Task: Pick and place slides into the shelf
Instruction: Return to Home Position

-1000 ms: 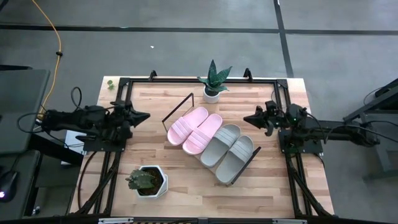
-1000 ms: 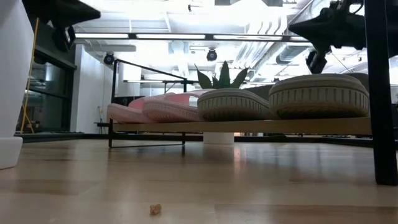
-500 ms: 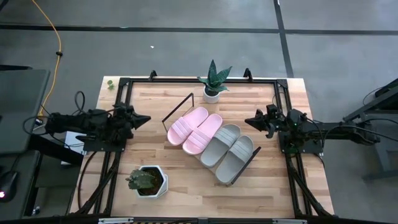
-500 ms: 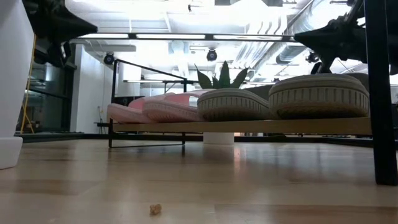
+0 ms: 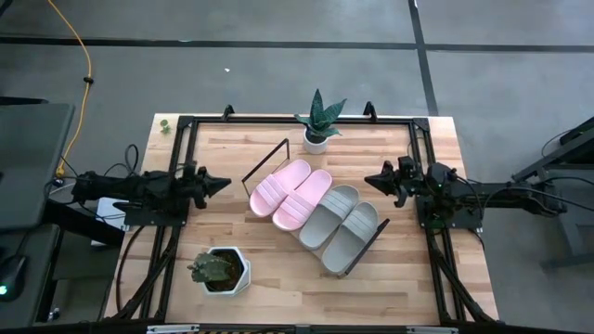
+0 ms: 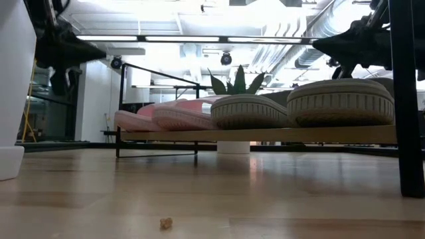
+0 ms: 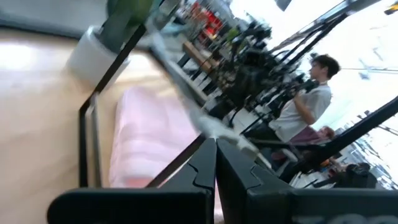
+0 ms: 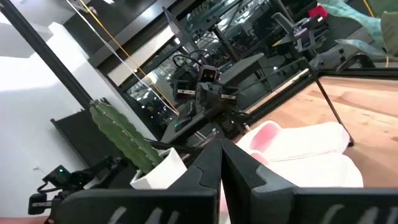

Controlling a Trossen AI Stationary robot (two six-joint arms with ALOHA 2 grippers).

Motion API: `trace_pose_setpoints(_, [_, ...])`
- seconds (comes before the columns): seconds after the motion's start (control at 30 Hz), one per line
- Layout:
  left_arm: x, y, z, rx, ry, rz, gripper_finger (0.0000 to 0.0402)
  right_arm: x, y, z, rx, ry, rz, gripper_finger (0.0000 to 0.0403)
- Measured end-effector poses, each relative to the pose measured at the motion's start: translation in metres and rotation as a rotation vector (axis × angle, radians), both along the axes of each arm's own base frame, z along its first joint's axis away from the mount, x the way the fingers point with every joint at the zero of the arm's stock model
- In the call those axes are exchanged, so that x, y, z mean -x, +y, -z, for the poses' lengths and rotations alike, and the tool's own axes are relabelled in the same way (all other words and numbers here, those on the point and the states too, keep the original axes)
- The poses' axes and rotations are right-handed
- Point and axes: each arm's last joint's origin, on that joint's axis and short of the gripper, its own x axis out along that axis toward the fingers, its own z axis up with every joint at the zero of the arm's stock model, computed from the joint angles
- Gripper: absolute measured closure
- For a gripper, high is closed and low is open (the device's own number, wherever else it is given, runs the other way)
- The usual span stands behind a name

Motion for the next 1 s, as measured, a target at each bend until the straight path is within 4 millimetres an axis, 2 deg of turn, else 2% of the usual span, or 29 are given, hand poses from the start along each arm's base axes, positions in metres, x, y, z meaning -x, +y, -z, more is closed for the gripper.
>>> trace_pose_setpoints(0.1, [-0.002, 0.0, 0.009, 0.034, 0.015, 0.008, 0.0402, 0.0, 0.0, 0.003, 0.015, 0.027, 0.001, 0.0403])
trace_pose_setpoints(0.63, [-0.003, -0.003, 0.008, -0.05, 0.031, 0.121, 0.0401, 0.0, 0.003, 0.031, -0.044, 0.312, -0.114, 0.0403])
trace_pose_setpoints(1.0, [-0.003, -0.003, 0.008, -0.057, 0.034, 0.126, 0.0401, 0.005, 0.006, 0.049, -0.081, 0.497, -0.177, 0.0403])
